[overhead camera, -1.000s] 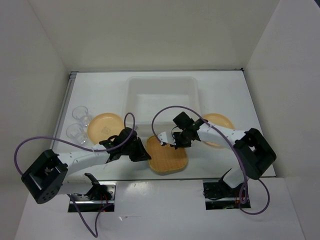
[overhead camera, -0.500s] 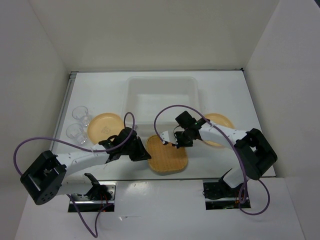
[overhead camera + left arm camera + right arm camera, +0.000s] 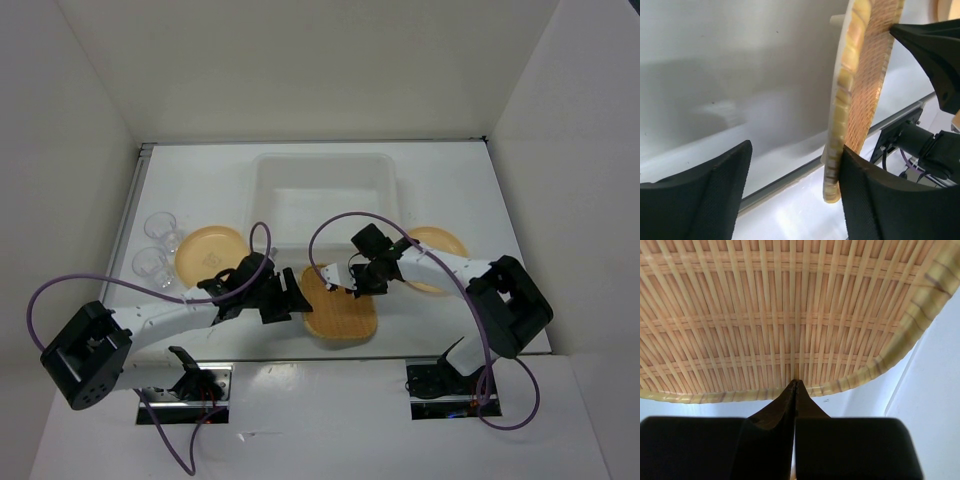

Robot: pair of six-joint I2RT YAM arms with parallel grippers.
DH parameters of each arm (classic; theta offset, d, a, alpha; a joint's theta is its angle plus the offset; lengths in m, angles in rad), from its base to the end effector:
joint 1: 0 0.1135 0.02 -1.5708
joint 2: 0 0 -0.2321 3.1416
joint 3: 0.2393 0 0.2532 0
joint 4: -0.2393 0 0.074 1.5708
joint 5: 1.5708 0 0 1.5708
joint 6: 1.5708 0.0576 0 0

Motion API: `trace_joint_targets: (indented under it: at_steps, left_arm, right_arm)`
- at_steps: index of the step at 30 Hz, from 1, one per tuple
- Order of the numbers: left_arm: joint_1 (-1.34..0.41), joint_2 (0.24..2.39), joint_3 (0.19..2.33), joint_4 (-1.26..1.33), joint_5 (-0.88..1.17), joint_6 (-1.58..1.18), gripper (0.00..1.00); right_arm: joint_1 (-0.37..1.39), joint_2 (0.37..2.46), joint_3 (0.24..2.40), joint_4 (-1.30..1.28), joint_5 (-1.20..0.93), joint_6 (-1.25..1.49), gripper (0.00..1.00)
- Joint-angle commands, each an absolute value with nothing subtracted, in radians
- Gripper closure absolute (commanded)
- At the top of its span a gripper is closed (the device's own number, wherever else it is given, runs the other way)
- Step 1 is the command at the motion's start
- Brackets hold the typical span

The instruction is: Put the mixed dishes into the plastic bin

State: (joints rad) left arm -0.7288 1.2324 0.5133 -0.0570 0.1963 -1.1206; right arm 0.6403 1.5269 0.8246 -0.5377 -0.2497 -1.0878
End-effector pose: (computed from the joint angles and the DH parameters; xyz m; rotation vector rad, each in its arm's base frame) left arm 0.1870 -0.1820 0.1241 -0.4041 2.5931 -1.0341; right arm 0.2148 0.1778 0.1095 -2.1331 1.7456 0.2351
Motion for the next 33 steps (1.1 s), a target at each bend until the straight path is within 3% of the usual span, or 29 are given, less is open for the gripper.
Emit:
trace_joint_targets:
  at_steps: [1,13,20,24,25,28,29,33]
  left_arm:
    - [-0.732,1.230,0.545,-0.048,0.209,-1.094,0.23]
    - [-0.741,1.261,0.629,-0.006,0.218,-1.054,0.22]
    - [-0.750,1.403,0.712,0.014,0.267,-1.015,0.25]
    - [-0.759,1.448,0.733,0.014,0.276,-1.006,0.39]
    - [-0.759,1.448,0.733,0.014,0.276,-1.006,0.56]
    - [-0.759,1.448,0.733,0.014,0.276,-1.006,0.83]
    - [-0.759,1.448,0.733,0.000,0.267,-1.006,1.00]
    - [-0.769,1.436,0.733,-0.009,0.267,-1.017,1.00]
  right_arm:
    - [0.638,1.555,0.792,-0.572,-0.221,-1.094,1.00]
    - [0.647,1.555,0.792,-0.563,-0.221,-1.085,1.00]
    - [0.657,1.555,0.792,-0.554,-0.221,-1.075,1.00]
    - [0.657,1.555,0.792,-0.554,-0.221,-1.066,1.00]
    - [0.657,1.555,0.792,-0.545,-0.221,-1.066,1.00]
    - [0.657,1.555,0.792,-0.545,-0.221,-1.057,1.00]
    - [0.657,1.555,0.792,-0.545,-0.221,-1.057,1.00]
    - [0.657,1.555,0.792,-0.545,-0.221,-1.048,1.00]
